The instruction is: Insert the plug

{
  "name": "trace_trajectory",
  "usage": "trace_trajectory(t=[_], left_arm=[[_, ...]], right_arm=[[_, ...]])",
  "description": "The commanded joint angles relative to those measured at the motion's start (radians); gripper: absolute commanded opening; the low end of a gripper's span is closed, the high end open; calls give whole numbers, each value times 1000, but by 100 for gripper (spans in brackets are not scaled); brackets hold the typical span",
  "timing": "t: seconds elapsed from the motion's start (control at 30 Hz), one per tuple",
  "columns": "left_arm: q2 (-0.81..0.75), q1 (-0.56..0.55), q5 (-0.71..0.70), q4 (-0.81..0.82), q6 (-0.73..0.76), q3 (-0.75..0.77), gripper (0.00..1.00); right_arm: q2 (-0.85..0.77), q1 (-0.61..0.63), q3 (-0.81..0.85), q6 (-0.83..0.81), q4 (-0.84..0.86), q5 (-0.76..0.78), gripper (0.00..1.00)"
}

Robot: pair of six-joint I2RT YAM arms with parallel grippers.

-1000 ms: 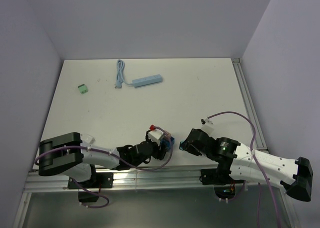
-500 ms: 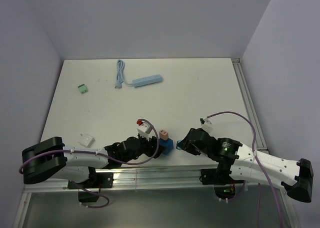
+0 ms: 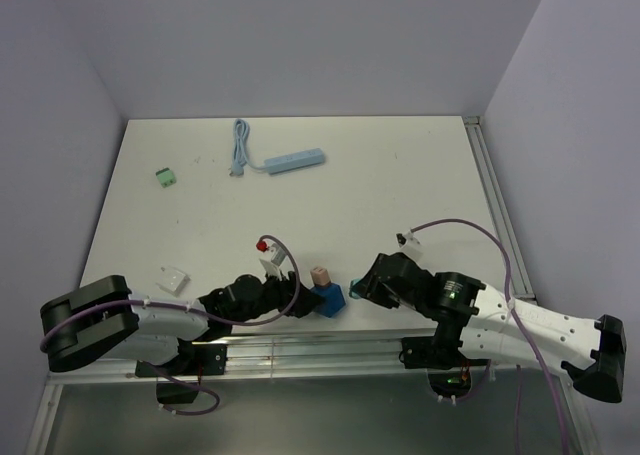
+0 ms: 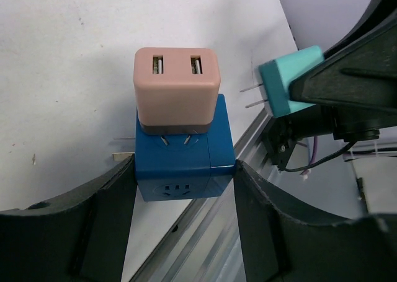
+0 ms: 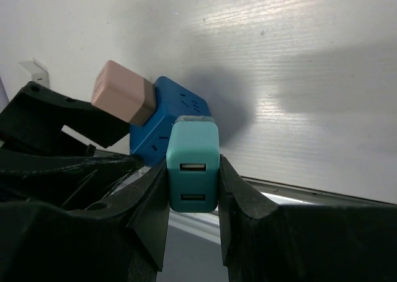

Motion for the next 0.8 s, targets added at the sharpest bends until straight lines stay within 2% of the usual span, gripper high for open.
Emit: trace_trajectory(t=[0.0, 0.43, 0.77], left_arm=[[9, 26, 61, 194, -81, -25, 0], [150, 72, 107, 496, -165, -123, 0], [281, 78, 113, 693, -233, -156, 0]], right_arm=[[27, -1, 90, -32, -3, 7, 0], [137, -1, 193, -57, -51, -56, 0], [206, -1, 230, -6, -74, -99, 0]])
